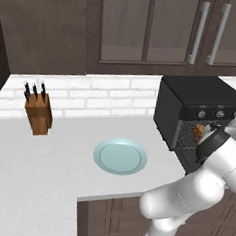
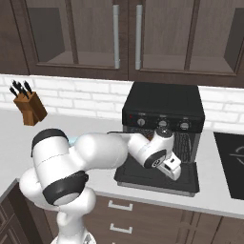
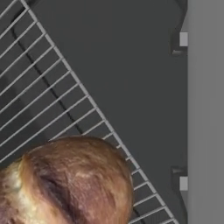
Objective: Pick up the kebab skewer and baguette bread, and place them inside the toaster oven. Close the toaster oven door and start by setting the timer.
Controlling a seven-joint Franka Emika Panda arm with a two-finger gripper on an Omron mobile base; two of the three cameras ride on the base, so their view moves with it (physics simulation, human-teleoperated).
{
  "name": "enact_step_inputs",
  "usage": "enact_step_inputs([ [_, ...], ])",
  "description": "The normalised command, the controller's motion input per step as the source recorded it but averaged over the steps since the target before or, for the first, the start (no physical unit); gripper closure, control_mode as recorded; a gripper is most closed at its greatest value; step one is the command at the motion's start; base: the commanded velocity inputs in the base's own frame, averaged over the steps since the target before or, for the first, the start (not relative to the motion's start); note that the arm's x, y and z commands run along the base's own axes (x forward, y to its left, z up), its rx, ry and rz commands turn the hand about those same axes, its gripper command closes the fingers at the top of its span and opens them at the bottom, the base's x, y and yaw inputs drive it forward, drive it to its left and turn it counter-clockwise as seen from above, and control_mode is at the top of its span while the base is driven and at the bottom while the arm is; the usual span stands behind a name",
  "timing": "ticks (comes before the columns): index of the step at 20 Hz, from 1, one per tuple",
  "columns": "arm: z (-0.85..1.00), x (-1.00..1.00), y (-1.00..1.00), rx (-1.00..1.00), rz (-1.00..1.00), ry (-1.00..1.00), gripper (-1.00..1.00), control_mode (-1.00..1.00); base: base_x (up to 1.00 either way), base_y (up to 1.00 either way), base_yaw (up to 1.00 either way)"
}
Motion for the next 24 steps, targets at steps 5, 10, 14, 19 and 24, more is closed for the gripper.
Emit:
enact_step_inputs([
  [5,-0.07,0.31,0.14,0.0,-0.06,-0.08,-1.0,-1.0,0.0,0.0,0.0],
  [10,-0.21,0.23,0.2,0.0,-0.07,-0.1,-1.0,-1.0,0.0,0.0,0.0],
  [14,-0.01,0.4,0.25,0.0,-0.07,-0.16,-1.0,-1.0,0.0,0.0,0.0],
  [19,-0.03,0.48,0.31,0.0,-0.09,-0.13,-1.0,-1.0,0.0,0.0,0.0],
  [24,-0.03,0.51,0.29,0.0,-0.08,-0.11,-1.0,-1.0,0.0,0.0,0.0],
])
